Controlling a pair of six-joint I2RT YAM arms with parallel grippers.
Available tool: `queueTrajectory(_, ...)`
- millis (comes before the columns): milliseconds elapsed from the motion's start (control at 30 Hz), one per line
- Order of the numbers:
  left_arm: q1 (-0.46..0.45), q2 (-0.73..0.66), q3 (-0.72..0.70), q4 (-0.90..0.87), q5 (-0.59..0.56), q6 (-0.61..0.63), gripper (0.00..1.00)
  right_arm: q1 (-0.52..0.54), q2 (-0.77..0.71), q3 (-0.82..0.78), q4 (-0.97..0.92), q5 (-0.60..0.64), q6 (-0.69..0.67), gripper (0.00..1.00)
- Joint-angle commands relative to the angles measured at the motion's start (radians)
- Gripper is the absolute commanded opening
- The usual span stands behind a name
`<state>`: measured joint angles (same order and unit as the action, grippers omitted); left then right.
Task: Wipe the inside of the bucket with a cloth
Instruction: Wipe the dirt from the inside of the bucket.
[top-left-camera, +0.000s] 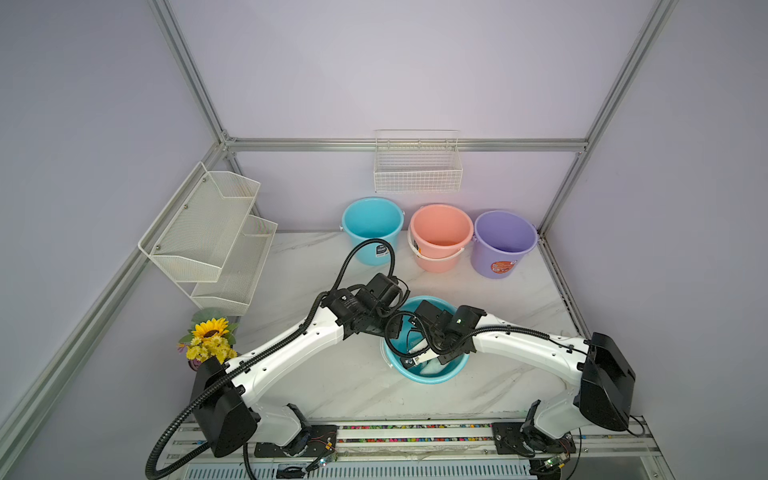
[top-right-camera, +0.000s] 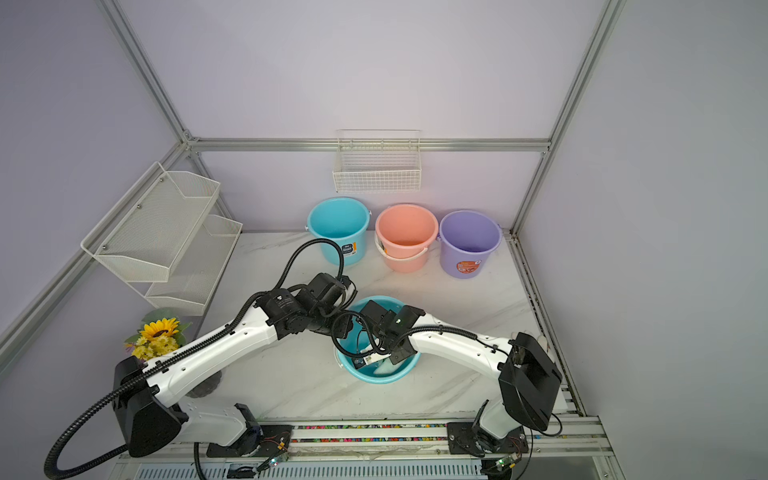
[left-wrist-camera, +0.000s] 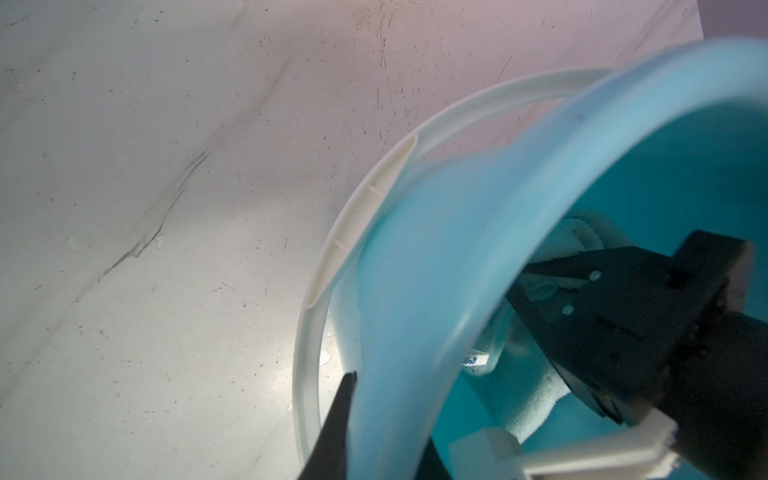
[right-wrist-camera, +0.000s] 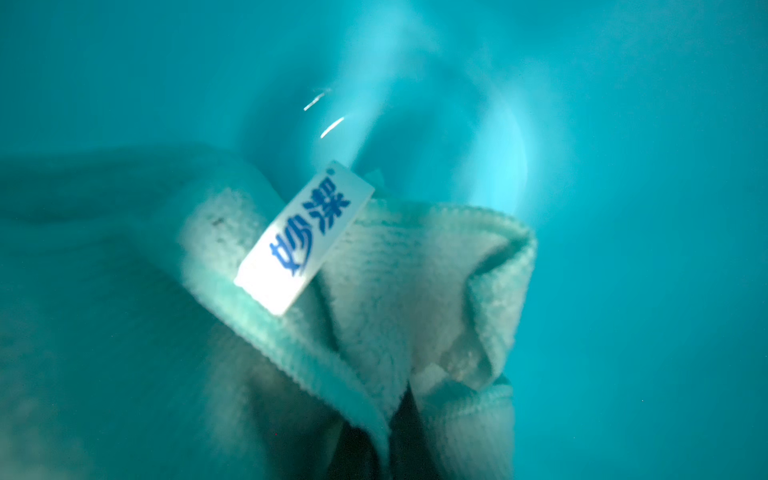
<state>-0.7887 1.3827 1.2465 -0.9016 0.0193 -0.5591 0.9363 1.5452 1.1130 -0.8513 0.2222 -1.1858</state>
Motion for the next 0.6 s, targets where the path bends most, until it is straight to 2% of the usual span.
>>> queueTrajectory(0,0.003,-0.016,0.063,0.062,-0.006,-0.01,0.0,-0.015,0.024,-0.063,0.092,-0.081,0.014,0.0)
queueTrajectory(267,-0.001,-0.013,0.068,0.062,-0.014,-0.008,0.0,-0.074,0.043,-0.129,0.234,-0.184,0.069,0.0)
queueTrajectory(567,0.0,-0.011,0.03,0.092,-0.091,-0.004,0.0,-0.08,-0.132,-0.05,0.164,-0.223,0.176,0.0)
